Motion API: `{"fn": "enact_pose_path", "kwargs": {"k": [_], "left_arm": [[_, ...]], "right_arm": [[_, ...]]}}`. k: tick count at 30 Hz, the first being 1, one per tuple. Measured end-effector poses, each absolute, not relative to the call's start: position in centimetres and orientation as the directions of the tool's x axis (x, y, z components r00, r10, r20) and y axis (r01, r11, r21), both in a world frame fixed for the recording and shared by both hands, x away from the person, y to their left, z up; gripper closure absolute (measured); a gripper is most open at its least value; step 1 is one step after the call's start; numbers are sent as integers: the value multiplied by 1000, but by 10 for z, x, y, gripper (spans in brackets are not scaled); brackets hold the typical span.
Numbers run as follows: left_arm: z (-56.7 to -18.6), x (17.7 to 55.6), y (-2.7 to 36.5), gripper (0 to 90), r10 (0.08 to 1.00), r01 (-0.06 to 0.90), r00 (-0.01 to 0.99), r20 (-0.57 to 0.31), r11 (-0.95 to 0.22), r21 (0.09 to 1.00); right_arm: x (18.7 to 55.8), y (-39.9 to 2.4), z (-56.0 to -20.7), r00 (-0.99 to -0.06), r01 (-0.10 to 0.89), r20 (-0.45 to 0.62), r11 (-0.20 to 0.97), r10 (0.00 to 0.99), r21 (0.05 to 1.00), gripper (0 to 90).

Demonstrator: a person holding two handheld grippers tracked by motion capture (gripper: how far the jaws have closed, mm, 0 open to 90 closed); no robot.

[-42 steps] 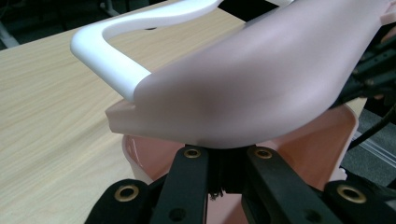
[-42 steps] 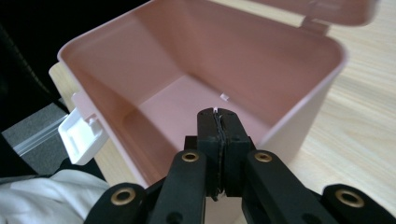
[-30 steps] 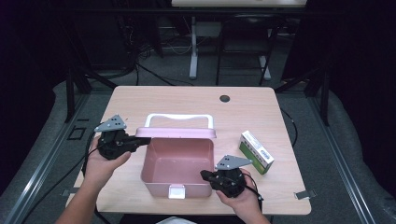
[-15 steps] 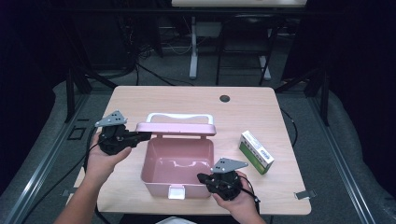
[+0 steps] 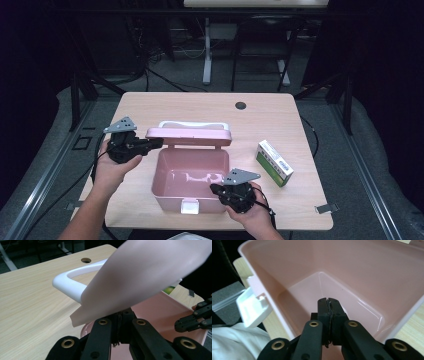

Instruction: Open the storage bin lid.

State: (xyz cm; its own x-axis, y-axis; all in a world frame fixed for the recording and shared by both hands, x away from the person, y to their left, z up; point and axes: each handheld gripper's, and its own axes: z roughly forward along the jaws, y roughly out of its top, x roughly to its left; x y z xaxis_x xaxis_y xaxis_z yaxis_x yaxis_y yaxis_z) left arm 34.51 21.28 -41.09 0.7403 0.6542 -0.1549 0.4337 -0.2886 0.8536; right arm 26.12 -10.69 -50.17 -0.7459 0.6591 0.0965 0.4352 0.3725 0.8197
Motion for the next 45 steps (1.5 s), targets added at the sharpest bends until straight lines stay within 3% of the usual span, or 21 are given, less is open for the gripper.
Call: {"fn": "enact_pose_path", "kwargs": {"k": [45], "left_arm": [[-426,369,213,892,689,471,702,-182,-258,843]], "right_arm": [[262,-105,-505,-739,435,114,342,664,833,849]]}}
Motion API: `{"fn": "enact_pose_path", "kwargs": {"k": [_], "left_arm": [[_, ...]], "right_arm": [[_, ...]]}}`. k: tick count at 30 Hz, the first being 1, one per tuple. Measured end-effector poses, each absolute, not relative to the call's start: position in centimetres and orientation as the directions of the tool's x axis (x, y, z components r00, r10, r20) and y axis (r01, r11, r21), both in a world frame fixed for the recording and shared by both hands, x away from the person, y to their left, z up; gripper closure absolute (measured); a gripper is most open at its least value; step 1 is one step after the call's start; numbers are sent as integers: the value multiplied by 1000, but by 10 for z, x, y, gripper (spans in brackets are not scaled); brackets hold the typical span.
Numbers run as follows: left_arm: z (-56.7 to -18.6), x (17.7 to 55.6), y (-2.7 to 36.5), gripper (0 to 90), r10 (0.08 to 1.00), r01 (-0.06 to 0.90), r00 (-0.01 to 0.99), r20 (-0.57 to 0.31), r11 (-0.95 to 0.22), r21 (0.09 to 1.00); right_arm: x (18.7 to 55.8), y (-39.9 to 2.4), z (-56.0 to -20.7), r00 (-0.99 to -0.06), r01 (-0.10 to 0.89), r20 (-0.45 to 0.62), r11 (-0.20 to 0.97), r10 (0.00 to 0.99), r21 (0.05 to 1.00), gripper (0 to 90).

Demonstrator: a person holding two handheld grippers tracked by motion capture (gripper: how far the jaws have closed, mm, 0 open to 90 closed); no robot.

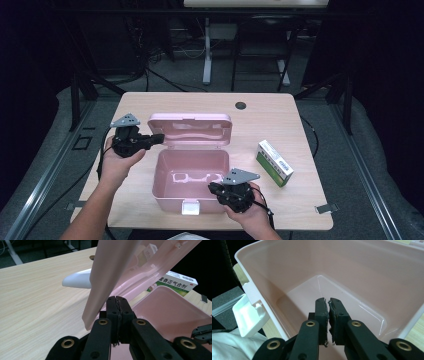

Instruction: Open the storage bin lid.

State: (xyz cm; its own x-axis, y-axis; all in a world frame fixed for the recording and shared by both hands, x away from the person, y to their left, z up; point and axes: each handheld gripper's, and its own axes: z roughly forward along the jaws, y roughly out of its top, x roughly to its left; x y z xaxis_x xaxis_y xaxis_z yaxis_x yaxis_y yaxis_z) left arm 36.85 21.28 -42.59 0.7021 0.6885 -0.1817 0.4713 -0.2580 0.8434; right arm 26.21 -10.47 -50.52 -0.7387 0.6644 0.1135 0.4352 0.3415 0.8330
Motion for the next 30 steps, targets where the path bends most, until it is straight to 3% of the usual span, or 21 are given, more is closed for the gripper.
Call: {"fn": "enact_pose_path", "kwargs": {"k": [30], "left_arm": [[-444,379,214,884,716,514,673,-187,-270,814]], "right_arm": [[262,-105,-506,-742,429,111,340,662,837,849]]}}
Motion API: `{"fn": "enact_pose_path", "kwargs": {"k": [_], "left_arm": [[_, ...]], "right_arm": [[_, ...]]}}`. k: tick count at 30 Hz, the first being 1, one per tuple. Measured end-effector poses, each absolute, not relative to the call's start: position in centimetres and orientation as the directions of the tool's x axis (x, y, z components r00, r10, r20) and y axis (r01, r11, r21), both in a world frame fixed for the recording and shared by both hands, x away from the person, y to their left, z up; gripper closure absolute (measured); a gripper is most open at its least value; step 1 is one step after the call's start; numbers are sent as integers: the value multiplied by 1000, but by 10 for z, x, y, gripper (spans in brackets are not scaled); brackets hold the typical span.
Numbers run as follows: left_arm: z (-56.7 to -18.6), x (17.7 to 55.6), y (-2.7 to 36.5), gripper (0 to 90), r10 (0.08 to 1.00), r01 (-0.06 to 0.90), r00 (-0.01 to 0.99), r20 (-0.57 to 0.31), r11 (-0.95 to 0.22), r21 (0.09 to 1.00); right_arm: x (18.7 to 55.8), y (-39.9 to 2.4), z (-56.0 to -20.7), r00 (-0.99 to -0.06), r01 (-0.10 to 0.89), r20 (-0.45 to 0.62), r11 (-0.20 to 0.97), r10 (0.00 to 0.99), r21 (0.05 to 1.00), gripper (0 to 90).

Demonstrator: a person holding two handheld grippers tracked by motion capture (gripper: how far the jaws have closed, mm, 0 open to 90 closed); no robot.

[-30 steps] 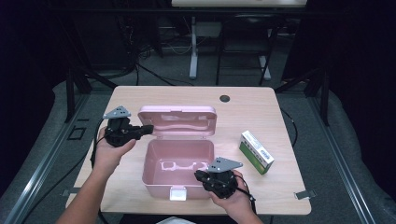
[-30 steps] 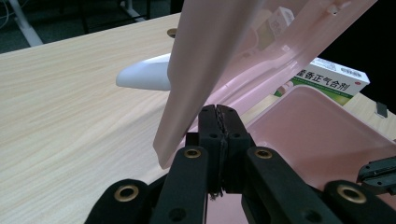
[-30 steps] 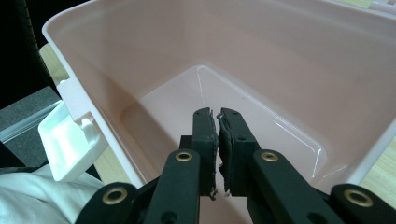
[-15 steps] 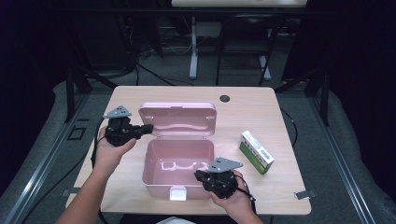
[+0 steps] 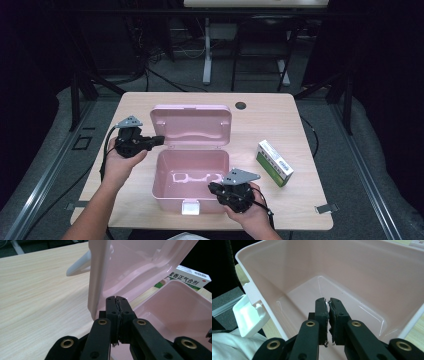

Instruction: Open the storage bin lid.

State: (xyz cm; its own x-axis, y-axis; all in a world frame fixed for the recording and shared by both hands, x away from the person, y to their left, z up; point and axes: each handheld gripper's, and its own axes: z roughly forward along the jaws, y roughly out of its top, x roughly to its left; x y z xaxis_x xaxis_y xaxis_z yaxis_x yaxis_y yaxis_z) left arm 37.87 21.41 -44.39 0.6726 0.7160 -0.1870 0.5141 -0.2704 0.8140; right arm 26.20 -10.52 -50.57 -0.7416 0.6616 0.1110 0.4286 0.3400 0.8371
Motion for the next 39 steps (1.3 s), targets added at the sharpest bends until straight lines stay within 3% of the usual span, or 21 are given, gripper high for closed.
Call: {"fn": "enact_pose_path", "kwargs": {"k": [15,20,28,39], "left_arm": [[-464,375,218,762,719,552,669,-189,-310,774],[-480,376,214,795,717,573,667,-202,-321,754],[-479,377,211,805,723,559,669,-171,-338,757],[-480,383,212,822,727,566,658,-198,-304,766]], "right_arm": [[262,-105,-506,-742,428,110,340,662,837,849],[262,-105,-506,-740,429,111,338,663,838,850],[262,-106,-506,-738,426,111,333,665,841,854],[264,-106,-506,-743,420,103,341,661,841,858]]}}
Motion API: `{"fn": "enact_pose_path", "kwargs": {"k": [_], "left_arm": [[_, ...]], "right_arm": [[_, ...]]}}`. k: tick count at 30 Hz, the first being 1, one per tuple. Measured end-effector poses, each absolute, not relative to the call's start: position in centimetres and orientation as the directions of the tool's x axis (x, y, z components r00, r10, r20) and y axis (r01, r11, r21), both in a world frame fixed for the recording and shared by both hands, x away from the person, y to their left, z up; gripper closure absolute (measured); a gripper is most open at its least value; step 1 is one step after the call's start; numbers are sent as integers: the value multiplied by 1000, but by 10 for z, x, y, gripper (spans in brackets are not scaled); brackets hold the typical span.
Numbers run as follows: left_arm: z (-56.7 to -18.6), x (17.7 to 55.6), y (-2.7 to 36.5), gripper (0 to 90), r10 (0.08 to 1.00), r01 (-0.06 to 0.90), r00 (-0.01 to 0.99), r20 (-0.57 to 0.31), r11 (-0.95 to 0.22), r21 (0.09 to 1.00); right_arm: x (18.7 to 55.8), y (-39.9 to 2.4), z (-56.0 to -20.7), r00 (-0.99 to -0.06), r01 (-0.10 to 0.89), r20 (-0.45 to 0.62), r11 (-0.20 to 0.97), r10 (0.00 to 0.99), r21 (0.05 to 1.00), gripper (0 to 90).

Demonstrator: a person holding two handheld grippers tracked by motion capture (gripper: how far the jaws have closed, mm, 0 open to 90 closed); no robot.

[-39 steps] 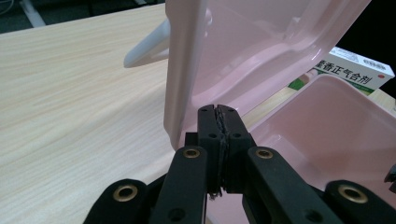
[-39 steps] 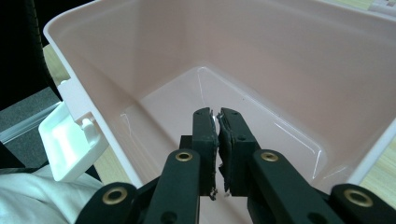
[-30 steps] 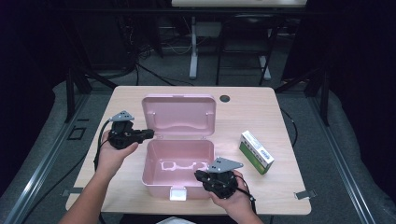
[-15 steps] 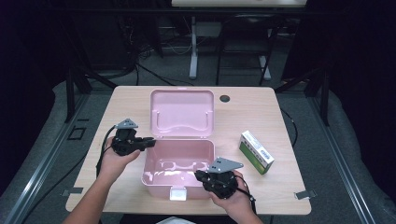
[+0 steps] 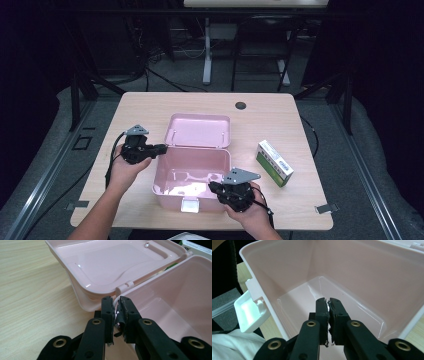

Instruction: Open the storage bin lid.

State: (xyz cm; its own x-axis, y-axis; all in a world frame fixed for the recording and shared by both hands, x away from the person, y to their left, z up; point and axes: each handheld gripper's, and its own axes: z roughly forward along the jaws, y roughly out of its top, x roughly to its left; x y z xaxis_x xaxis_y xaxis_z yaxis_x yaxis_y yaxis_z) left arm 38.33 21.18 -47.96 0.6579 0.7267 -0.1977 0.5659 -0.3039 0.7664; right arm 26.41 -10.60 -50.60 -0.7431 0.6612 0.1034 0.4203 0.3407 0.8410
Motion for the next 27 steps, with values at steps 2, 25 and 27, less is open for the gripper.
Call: {"fn": "enact_pose_path", "kwargs": {"k": [2,25,27], "left_arm": [[-480,383,212,823,730,568,654,-201,-298,767],[-477,377,218,685,722,549,654,-226,-247,799],[-476,374,218,641,721,547,655,-225,-248,799]], "right_arm": [[265,-106,-506,-742,421,104,339,663,841,857],[266,-111,-489,-749,401,129,289,650,869,663],[266,-115,-487,-743,404,129,287,657,868,627]]}}
